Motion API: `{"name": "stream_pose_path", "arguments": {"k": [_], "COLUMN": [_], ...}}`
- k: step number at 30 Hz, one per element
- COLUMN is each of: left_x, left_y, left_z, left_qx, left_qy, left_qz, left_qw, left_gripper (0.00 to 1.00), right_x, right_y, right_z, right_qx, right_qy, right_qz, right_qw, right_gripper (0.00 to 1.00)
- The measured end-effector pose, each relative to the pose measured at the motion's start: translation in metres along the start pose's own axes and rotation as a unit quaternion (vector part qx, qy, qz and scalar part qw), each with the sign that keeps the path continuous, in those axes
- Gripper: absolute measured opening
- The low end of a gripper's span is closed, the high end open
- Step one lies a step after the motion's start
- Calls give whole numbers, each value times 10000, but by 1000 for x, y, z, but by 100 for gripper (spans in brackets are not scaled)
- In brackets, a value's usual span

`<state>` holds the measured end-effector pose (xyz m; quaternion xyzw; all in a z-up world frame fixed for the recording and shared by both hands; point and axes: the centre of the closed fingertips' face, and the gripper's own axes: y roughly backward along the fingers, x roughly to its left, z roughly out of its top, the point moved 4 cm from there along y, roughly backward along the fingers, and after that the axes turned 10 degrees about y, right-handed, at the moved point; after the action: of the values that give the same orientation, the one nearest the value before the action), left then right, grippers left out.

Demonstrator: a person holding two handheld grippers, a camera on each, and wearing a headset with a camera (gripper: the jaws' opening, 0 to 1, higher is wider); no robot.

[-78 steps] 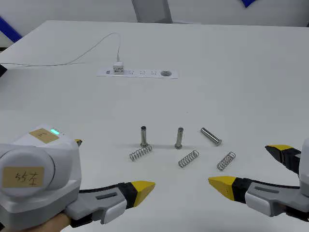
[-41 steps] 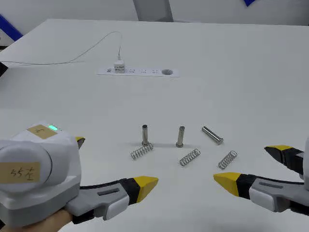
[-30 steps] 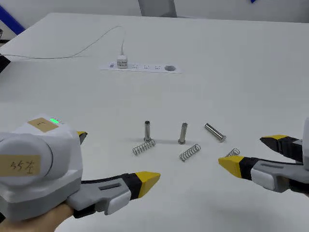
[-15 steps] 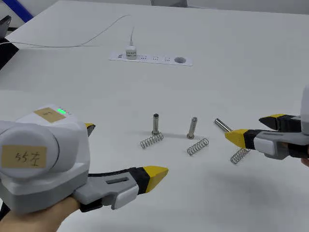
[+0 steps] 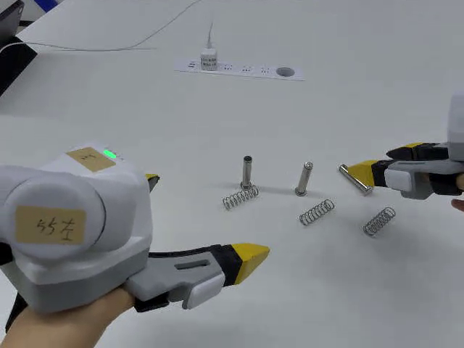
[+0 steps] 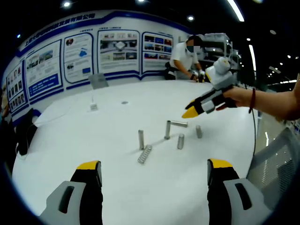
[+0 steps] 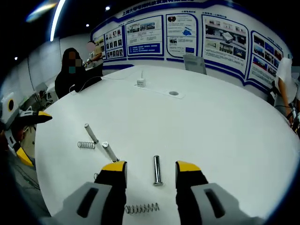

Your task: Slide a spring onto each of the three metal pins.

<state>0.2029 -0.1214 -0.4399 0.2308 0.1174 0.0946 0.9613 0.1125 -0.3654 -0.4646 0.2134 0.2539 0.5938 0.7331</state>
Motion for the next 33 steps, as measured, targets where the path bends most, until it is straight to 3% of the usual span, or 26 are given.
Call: {"name": "stream_pose_path", "arguments": {"k": [19,33], "left_x": [2,4], "left_y": [-1,-2], "left_z": [-4,-6], "left_qx": [106,145], "left_qy": [-49,-75], "left_qz": [47,70], "left_qw": [9999,9998], "left_gripper": [94,93], "right_x": [-6,-4], "right_y": [-42,-56], "right_z": [-12,-19], "right_qx": [279,517], "right_qy": [30,81], "right_qz": [187,230], "right_qw": [9994,9984], "right_gripper": [26,14]}}
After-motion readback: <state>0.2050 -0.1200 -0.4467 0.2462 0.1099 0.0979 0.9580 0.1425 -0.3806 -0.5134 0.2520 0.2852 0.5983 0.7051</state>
